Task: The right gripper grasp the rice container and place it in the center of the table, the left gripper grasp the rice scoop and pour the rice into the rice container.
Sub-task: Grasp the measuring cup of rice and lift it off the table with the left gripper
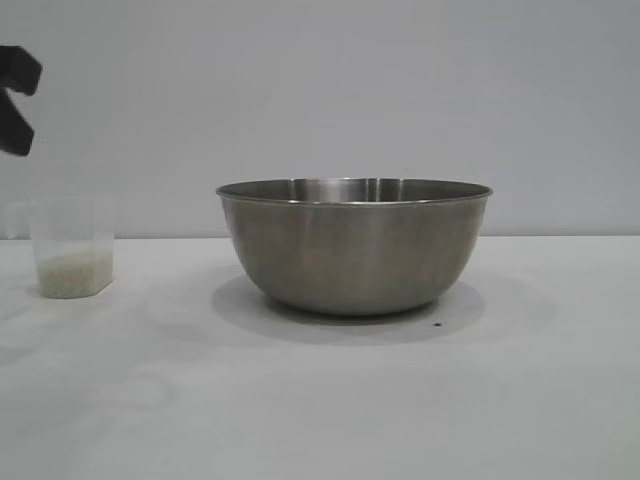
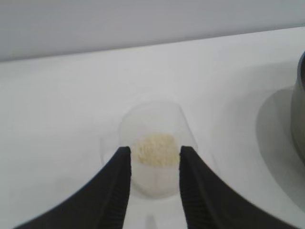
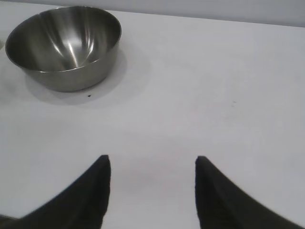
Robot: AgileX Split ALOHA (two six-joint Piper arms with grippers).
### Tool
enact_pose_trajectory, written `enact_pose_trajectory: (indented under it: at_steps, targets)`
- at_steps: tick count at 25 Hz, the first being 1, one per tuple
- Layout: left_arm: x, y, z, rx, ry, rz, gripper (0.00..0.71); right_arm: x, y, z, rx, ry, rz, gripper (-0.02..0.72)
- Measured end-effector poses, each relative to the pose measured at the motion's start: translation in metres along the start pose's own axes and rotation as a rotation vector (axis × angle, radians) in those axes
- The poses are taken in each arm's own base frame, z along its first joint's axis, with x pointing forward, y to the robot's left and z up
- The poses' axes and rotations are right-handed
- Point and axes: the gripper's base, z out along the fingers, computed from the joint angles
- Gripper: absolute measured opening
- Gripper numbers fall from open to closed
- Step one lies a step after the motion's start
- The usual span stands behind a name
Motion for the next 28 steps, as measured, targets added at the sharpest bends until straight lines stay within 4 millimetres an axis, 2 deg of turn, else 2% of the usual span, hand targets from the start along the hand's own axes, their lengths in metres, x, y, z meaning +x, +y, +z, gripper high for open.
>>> enact_pose_trajectory:
  at_steps: [4,11,17,21,24,28]
  targets:
    - [0.007,0.003,-0.006,0.003,-0.007,-0.013,0.239,0.000,0.000,0.000,-0.010,0.000,-0.006,0.365]
    - [0.010,0.024,-0.003,-0.066,-0.007,0.042,0.239,0.000,0.000,0.000,-0.016,0.000,-0.010,0.365]
    - [0.031,0.024,0.016,-0.038,-0.028,0.205,0.239,0.000,0.000,0.000,-0.016,0.000,-0.010,0.365]
    - [0.047,0.025,0.027,-0.035,-0.061,0.208,0.239,0.000,0.000,0.000,-0.016,0.000,-0.010,0.365]
    - [0.063,0.027,0.032,-0.037,-0.012,0.203,0.239,0.000,0.000,0.000,-0.016,0.000,-0.010,0.365]
    - [0.067,0.032,0.033,-0.093,0.007,0.175,0.239,0.000,0.000,0.000,-0.016,0.000,-0.010,0.365]
